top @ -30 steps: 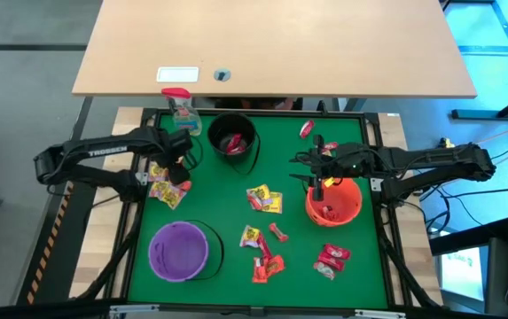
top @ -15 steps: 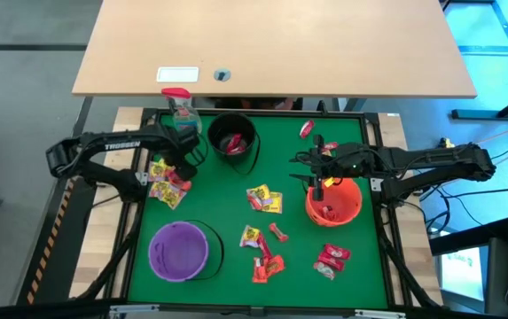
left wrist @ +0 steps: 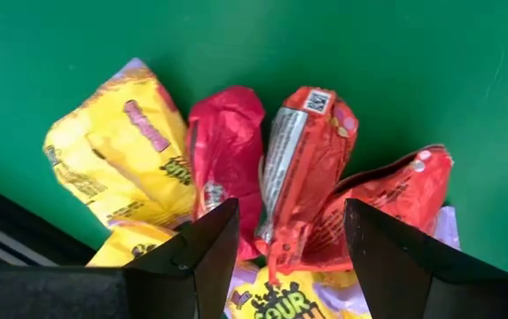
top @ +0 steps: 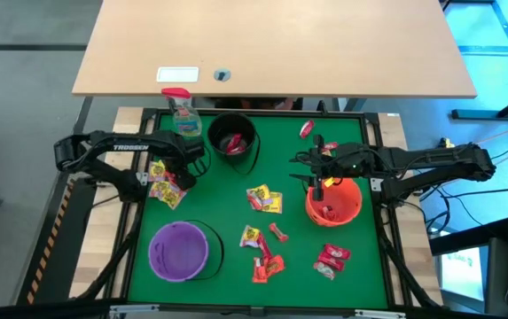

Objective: Sort candy
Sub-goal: Put the orange candy into the orange bucket

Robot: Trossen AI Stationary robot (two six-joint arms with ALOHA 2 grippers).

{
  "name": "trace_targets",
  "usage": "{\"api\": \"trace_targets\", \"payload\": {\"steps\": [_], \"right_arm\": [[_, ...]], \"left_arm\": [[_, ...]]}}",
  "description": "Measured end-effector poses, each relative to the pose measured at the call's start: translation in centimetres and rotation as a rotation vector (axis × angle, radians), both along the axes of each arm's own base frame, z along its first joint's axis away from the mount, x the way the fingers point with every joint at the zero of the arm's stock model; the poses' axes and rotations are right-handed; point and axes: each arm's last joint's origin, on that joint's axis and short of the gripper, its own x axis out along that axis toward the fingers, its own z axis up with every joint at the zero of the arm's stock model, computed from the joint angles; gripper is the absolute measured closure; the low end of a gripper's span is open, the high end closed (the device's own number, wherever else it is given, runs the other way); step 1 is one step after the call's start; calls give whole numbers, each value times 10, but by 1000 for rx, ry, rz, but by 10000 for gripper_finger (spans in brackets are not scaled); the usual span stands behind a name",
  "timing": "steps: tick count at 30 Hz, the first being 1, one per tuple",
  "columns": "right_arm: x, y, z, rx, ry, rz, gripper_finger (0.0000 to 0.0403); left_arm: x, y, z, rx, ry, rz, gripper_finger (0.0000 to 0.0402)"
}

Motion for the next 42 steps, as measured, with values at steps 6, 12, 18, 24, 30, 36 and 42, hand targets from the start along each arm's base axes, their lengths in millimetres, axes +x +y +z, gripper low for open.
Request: {"api": "trace_targets", "payload": {"steps": [6,12,18,24,30,36,42], "right_arm": [[0,0,0,0,0,0,219],[0,0,0,1,0,0,219],[0,0,0,1,0,0,219],[0,0,0,1,0,0,219],[0,0,0,1,0,0,219],[0,0,0,1,-1,0,219],[0,0,0,1,0,0,219]], "left_arm": [[3,2,-7,-5,25,-3,209],[5,2,-9,-11,20,0,251],[5,2,-9,-11,19,6,318],[5,2,-9,-11,17,20,383],[7,2,5,5,3,16,399],[18,-2,51,82,-78,-23,401],[24,-7,111,192,-211,-45,401]]}}
